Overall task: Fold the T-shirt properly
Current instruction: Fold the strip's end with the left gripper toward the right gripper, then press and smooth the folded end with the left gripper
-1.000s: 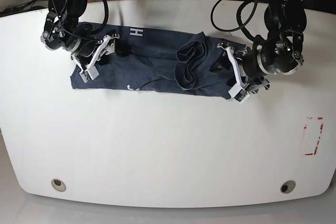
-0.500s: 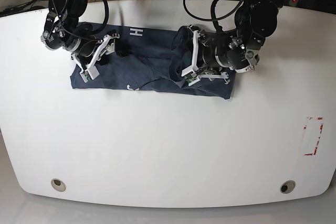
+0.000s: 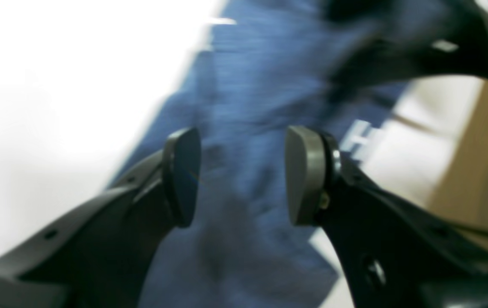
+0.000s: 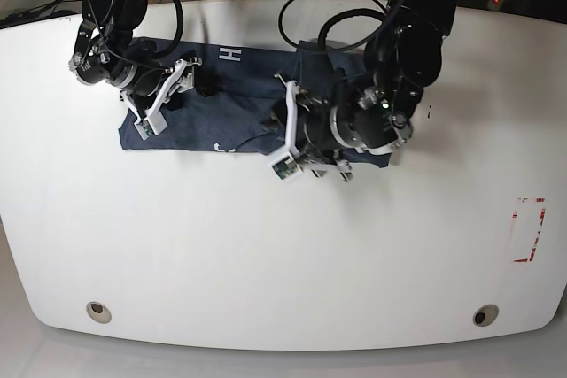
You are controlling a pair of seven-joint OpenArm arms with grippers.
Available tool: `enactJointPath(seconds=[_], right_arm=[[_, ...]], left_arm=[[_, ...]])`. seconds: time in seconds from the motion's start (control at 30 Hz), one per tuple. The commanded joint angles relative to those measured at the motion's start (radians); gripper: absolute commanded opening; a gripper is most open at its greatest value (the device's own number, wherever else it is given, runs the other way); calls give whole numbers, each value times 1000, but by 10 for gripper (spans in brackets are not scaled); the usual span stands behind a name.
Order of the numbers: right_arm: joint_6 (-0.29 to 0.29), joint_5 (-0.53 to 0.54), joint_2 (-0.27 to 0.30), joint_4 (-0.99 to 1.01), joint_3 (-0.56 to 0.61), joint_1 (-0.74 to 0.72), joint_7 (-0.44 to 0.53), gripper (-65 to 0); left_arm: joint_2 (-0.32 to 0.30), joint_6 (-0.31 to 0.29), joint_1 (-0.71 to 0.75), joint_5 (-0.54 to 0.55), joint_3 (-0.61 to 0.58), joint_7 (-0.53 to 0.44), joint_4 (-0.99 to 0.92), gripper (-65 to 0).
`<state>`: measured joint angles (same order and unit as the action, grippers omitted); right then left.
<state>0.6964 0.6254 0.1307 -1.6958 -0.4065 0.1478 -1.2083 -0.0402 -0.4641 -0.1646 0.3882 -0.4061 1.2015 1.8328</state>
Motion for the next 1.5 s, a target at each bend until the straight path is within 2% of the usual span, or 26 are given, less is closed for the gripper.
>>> enactJointPath(seconds=[0.0,0.2,0.37,0.47,0.8,0.9,1.0,1.07,1.27,1.33,1.47], right_arm=[[2,18,11,-16,-6,-12,15,-192],[2,26,11,-17,-6,-14,15,-192],[2,26,11,-17,-2,-14,15,-192],[2,26,11,-17,-2,-14,15,-192],[2,20,11,-16,-2,-14,15,-192],[2,20,11,-16,-2,-14,15,-192],[2,20,10,-16,-2,-14,15,-192],[2,18,10,-14,-2,-14,15,-192],[2,18,10,-14,-2,-14,15,-192],[2,18,10,-14,-2,-14,15,-192],[2,18,10,-14,-2,-14,15,-192]], left_arm=[[-36,0,-20,8,49,-18,35,-358],[-108,5,-5,10,68,-16,31,-343],[-109,6,18,10,40,-18,31,-197],[-108,8,7,-2,-23,-25,21,-157],[-3,8,-25,-157,-95,-45,-169,-158],[-2,6,-34,-180,-103,-47,-210,-164],[-2,6,-51,-185,-121,-78,-238,-215],[-2,6,-59,-186,-126,-110,-258,-275],[-2,3,-68,-183,-106,-130,-275,-547],[9,3,-68,-183,-99,-130,-273,-576],[33,3,-69,-183,-70,-133,-279,-581]])
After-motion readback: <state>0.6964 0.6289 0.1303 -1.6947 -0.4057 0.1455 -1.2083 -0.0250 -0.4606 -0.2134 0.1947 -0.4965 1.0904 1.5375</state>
